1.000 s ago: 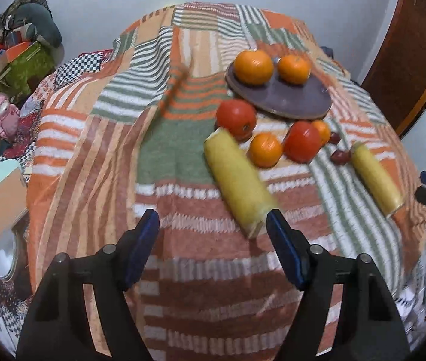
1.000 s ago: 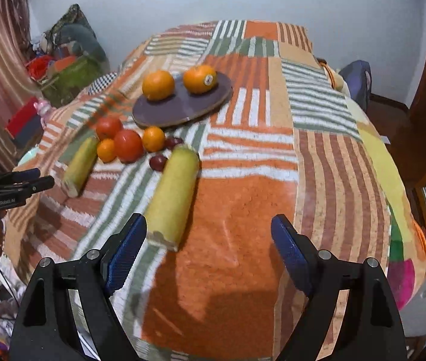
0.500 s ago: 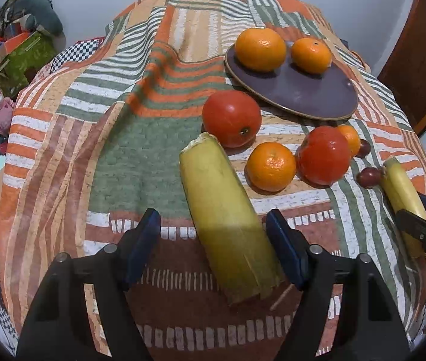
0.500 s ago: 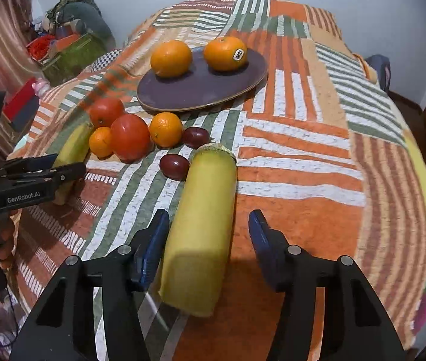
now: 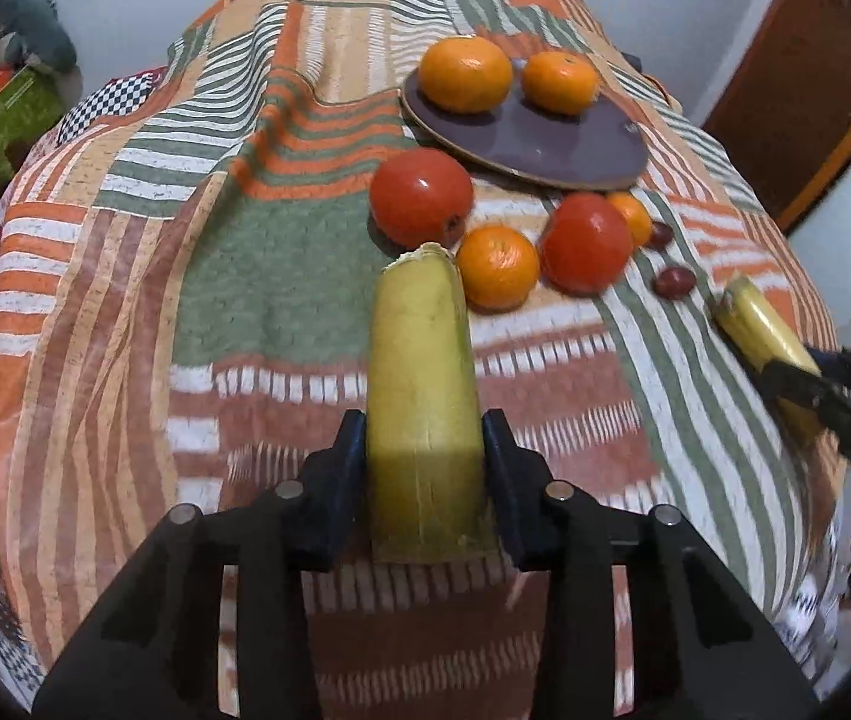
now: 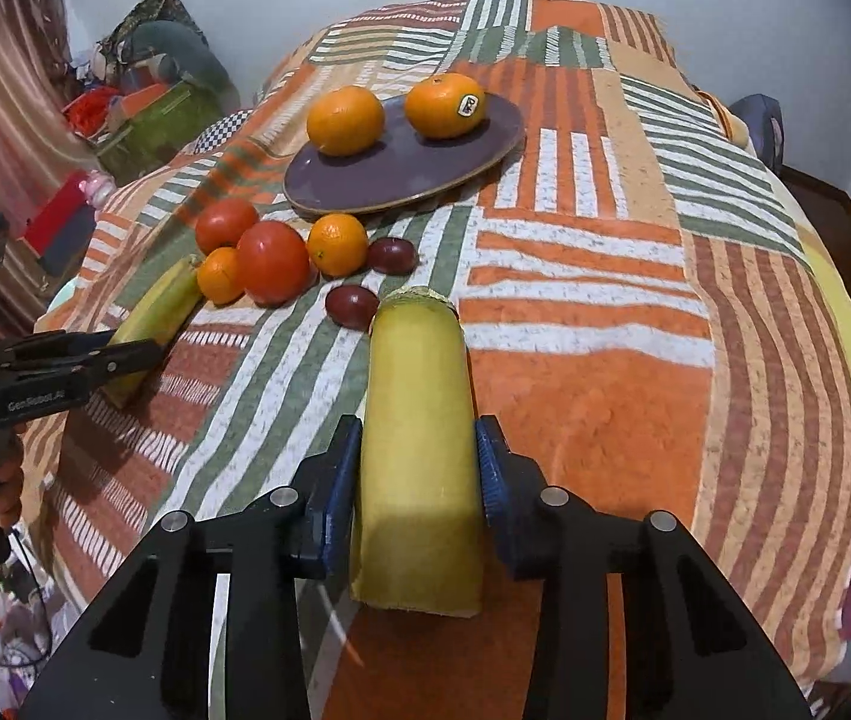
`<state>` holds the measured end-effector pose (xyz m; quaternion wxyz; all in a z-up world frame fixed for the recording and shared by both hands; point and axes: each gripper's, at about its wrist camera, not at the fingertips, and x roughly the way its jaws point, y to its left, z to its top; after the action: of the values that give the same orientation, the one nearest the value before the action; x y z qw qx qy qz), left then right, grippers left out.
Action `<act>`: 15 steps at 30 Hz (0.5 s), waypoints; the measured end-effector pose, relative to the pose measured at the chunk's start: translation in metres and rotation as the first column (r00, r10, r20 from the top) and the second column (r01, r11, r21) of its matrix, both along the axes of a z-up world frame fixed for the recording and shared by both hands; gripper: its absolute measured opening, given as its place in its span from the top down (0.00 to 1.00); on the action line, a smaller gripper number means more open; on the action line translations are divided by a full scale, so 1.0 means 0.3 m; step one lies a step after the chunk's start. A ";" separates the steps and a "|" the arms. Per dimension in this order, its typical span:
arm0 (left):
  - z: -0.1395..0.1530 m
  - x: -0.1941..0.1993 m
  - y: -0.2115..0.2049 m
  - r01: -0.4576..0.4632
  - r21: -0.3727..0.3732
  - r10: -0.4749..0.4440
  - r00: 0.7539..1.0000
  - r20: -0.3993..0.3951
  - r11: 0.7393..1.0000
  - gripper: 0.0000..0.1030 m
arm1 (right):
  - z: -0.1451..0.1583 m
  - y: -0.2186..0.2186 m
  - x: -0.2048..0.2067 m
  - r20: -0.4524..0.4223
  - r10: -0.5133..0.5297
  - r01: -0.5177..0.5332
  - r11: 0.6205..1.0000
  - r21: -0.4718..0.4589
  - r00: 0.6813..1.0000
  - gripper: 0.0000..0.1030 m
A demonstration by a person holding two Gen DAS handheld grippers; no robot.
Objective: Organize fruits
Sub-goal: 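Lift both corn cobs and lower them onto the plate beside the oranges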
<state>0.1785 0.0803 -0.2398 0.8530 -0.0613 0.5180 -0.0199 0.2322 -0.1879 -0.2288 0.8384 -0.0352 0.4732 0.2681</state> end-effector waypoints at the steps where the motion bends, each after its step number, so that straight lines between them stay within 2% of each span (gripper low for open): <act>1: 0.001 -0.011 0.000 0.006 0.000 -0.006 1.000 -0.002 1.000 0.63 | 0.001 -0.002 -0.007 -0.002 0.001 -0.001 1.000 -0.001 1.000 0.66; 7: 0.000 -0.020 0.002 0.039 -0.013 -0.040 0.999 -0.032 0.999 0.63 | 0.004 -0.007 -0.017 -0.026 0.023 -0.023 1.000 -0.010 0.999 0.66; 15: -0.019 0.065 0.000 0.051 0.001 -0.051 0.998 -0.040 0.999 0.63 | -0.008 0.031 0.023 -0.032 0.054 -0.055 0.998 -0.037 0.998 0.66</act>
<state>0.1980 0.0804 -0.2456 0.8418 -0.0476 0.5363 -0.0397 0.2389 -0.1785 -0.2313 0.8224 -0.0596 0.4901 0.2825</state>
